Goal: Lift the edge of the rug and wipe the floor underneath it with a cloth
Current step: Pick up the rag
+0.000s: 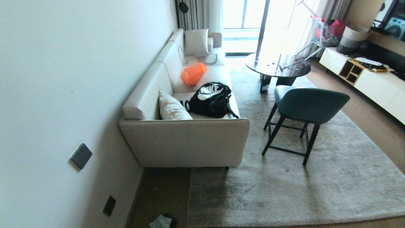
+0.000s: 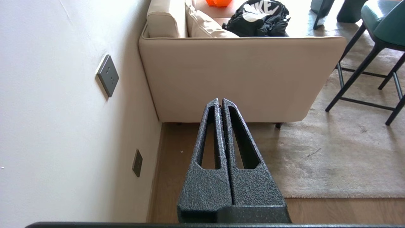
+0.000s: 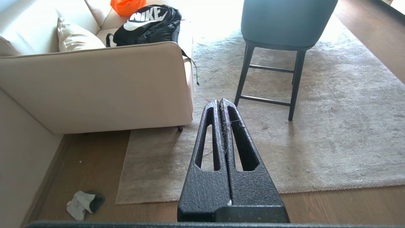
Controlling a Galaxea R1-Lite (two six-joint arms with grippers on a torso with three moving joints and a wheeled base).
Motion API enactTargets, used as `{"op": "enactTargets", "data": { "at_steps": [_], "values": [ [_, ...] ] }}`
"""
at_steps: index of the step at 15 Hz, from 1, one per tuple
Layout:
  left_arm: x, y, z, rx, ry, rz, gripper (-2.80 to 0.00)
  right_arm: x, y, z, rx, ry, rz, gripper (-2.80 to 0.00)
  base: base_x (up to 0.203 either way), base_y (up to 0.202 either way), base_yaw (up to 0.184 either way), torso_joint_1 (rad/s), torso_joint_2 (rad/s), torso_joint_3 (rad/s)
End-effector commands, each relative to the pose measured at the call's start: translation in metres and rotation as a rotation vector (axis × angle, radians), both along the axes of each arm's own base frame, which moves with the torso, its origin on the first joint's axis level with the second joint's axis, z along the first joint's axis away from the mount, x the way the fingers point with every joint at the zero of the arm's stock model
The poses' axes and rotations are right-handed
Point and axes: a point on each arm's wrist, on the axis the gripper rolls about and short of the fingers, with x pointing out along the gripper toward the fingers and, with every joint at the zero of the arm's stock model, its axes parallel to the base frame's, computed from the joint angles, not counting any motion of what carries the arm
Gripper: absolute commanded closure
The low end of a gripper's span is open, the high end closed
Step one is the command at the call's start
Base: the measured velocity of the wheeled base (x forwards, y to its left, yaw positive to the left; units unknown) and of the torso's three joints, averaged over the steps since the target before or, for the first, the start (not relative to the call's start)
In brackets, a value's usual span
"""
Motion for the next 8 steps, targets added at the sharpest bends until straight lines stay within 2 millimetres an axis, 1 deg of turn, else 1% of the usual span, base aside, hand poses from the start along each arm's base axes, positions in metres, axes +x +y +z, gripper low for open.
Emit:
{"op": "enactTargets", "data": {
  "at_steps": [1,8],
  "values": [
    [0.0,0.0,0.0,-0.001,0.0,0.0,0.0,0.0,0.0,0.0001,0.001,-0.001,0.0,0.0,0.0,0.0,0.0,0.0,0.0,0.0],
    [0.0,0.0,0.0,0.001,0.0,0.0,0.0,0.0,0.0,0.0001,0.001,-0.001,0.0,0.0,0.0,0.0,0.0,0.0,0.0,0.0]
  ]
}}
